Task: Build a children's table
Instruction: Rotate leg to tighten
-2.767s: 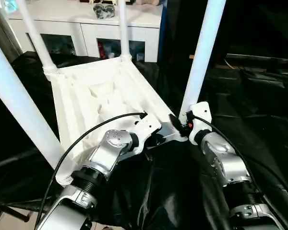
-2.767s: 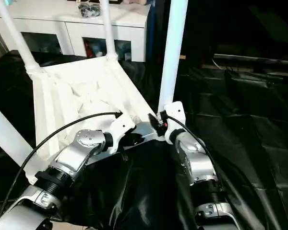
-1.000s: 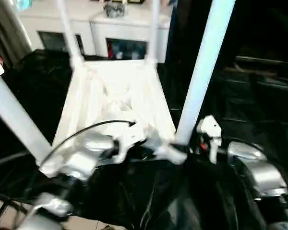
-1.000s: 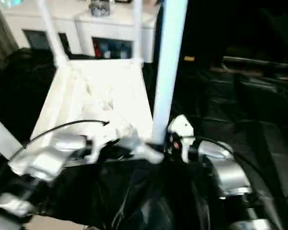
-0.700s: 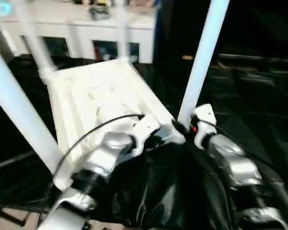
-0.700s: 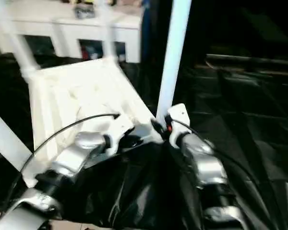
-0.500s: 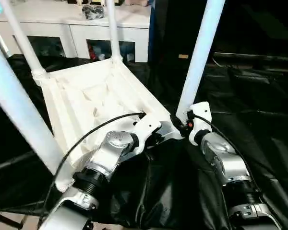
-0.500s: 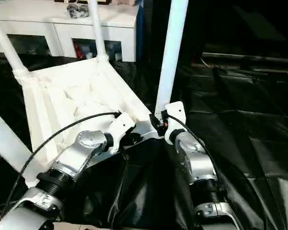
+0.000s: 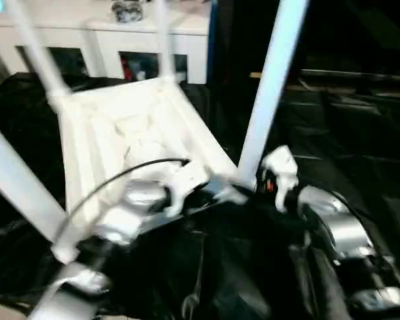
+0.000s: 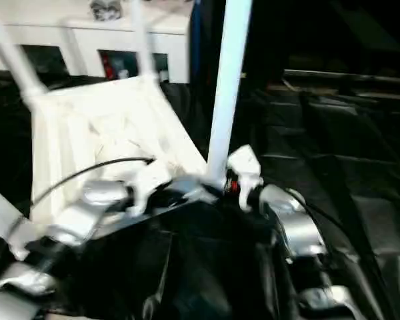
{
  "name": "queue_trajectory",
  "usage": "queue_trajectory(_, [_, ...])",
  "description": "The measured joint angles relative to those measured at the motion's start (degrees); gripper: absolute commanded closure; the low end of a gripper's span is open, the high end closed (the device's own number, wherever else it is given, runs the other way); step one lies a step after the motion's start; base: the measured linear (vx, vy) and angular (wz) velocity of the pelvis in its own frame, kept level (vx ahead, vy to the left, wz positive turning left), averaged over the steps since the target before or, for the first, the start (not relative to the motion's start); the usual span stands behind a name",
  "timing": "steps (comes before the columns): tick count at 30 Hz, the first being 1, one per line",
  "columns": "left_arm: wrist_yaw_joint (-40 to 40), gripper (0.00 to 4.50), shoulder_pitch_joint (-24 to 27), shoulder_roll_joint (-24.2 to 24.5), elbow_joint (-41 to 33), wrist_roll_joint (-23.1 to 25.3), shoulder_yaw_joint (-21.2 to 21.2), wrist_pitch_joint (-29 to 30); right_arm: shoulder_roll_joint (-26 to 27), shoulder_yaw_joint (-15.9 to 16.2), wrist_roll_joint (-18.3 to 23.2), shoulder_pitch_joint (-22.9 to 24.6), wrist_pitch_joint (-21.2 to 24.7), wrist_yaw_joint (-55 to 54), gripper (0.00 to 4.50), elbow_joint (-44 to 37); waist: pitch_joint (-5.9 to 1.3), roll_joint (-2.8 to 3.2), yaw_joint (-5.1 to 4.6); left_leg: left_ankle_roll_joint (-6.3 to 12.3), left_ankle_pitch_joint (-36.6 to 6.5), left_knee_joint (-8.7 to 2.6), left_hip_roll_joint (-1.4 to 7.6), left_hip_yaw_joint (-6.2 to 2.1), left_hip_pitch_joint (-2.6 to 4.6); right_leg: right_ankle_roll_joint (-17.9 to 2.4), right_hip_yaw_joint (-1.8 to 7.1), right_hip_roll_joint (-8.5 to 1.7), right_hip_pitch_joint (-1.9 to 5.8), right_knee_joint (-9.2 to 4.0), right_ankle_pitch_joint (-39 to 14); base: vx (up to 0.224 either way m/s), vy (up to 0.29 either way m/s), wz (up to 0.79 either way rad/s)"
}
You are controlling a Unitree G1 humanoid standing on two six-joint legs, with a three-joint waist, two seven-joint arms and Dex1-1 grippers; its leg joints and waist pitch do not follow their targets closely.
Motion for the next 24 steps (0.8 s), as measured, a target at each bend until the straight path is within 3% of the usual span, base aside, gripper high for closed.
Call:
queue_trajectory(7, [-5.56,4.5,0.43,3.12,-1.05,-1.85,-0.05,-0.82,-2.13,1.55,0.16,0.54,-0.51,5.83,0.68,-1.79,0.01,-0.01,0.99,0.31,0.15,0.04,-0.03,0.57,-0.25,-0.06,0.21,-0.19,-0.39,0.1,-0.06,0.0,0.0,0.0])
queue_trajectory(15, [-7.76,4.5,1.14,4.03,-1.59,-2.11,-0.27,-1.44,-2.49,2.24,1.42,1.36,-0.53,8.15,1.38,-2.77,0.02,-0.06,1.5,0.18,0.11,0.1,0.01,0.74,-0.2,-0.05,0.22,-0.27,-0.48,0.4,-0.06,0.0,0.0,0.0])
queue_trajectory(24, [-8.0,4.5,1.19,4.23,-1.59,-2.37,-0.45,-1.74,-2.55,2.28,1.49,1.45,-0.53,8.39,1.8,-2.92,0.02,-0.06,1.51,0.19,0.12,0.33,0.01,0.79,-0.21,-0.01,0.23,-0.36,-0.54,0.73,-0.1,0.0,0.0,0.0])
